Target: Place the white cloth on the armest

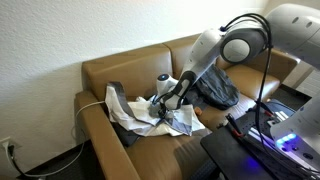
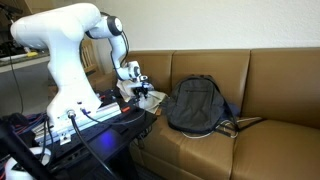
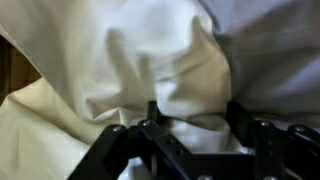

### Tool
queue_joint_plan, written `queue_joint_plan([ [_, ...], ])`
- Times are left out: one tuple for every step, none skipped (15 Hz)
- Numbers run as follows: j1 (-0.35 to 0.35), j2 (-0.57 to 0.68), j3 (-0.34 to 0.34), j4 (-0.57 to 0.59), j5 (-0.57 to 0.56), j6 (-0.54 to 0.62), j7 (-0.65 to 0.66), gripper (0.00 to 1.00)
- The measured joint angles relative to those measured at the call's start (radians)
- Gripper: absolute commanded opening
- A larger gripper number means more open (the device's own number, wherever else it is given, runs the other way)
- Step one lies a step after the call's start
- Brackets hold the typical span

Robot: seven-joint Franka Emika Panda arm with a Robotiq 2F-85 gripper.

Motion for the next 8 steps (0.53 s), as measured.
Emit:
queue_joint_plan([
  [0.000, 0.004, 0.001, 0.013, 0.006, -0.009, 0.000, 0.32],
  [0.000, 0.006, 0.001, 0.021, 0.011, -0.015, 0.000, 0.25],
  [-0.001, 0.006, 0.001, 0.027, 0.016, -0.020, 0.000, 0.19],
  [-0.003, 0.006, 0.004, 0.032, 0.024, -0.027, 0.000, 0.12],
  [-0.010, 0.004, 0.011, 0.036, 0.031, -0.041, -0.001, 0.07],
  [-0.021, -0.002, 0.023, 0.036, 0.036, -0.054, -0.008, 0.02],
  [-0.037, -0.011, 0.040, 0.034, 0.037, -0.068, -0.025, 0.03],
  [-0.058, -0.023, 0.062, 0.031, 0.039, -0.087, -0.048, 0.05],
])
